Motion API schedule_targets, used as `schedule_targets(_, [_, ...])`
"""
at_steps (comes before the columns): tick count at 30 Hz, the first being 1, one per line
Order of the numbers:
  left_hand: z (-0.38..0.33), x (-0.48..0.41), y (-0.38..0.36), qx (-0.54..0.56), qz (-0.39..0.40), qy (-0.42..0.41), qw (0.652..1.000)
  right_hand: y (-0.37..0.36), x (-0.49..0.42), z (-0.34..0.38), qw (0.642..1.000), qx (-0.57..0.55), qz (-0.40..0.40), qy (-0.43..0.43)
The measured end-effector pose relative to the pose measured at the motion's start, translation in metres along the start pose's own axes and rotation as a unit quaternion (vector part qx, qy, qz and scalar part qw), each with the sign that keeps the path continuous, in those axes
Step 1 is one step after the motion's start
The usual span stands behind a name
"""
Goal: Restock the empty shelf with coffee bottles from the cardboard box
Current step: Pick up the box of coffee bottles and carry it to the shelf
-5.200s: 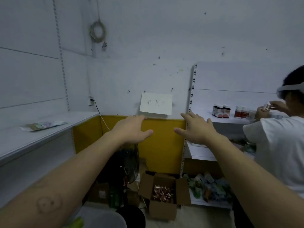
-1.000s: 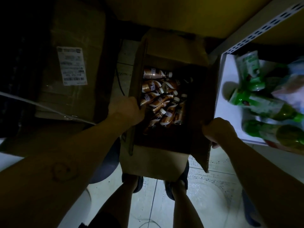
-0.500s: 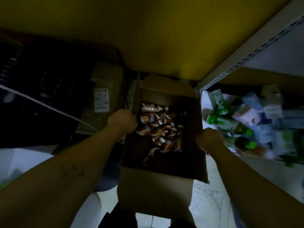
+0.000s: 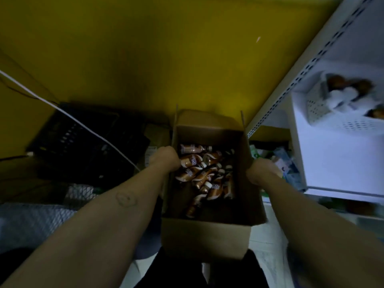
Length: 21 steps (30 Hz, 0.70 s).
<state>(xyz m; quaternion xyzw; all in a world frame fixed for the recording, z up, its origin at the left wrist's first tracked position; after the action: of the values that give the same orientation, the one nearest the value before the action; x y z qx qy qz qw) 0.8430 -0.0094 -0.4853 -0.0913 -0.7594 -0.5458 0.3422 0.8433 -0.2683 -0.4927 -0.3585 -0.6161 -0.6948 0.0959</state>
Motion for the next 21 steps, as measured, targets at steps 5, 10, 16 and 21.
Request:
schedule_targets(5, [0.002,0.064,0.016,0.050,-0.081,0.011,0.995,0.017,0.048,-0.026,0.998,0.003,-0.031,0.052])
schedule_targets(10, [0.009,0.139,-0.003,0.083,-0.141,0.009,0.986,0.019,0.107,-0.060,0.994,0.015,-0.040,0.103])
schedule_targets(16, [0.028,0.236,-0.038,0.137,-0.202,0.039,0.969,0.007,0.175,-0.110,0.991,0.054,-0.052,0.114])
schedule_targets(21, [0.060,0.302,-0.063,0.144,-0.158,0.014,0.977,-0.007,0.235,-0.137,0.983,0.115,-0.034,0.139])
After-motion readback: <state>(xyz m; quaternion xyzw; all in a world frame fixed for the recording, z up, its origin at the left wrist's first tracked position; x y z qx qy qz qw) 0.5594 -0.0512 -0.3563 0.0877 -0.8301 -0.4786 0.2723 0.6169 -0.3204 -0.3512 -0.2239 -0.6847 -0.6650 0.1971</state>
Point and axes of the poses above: each hand's wrist, its own x-axis away from the middle knuckle, its own y-axis out of the back of the hand, z = x × y, the point moved 1 cm from there along -x, towards the middle knuckle, and after that the axes turned 2 degrees about x, right-handed, at the moved point
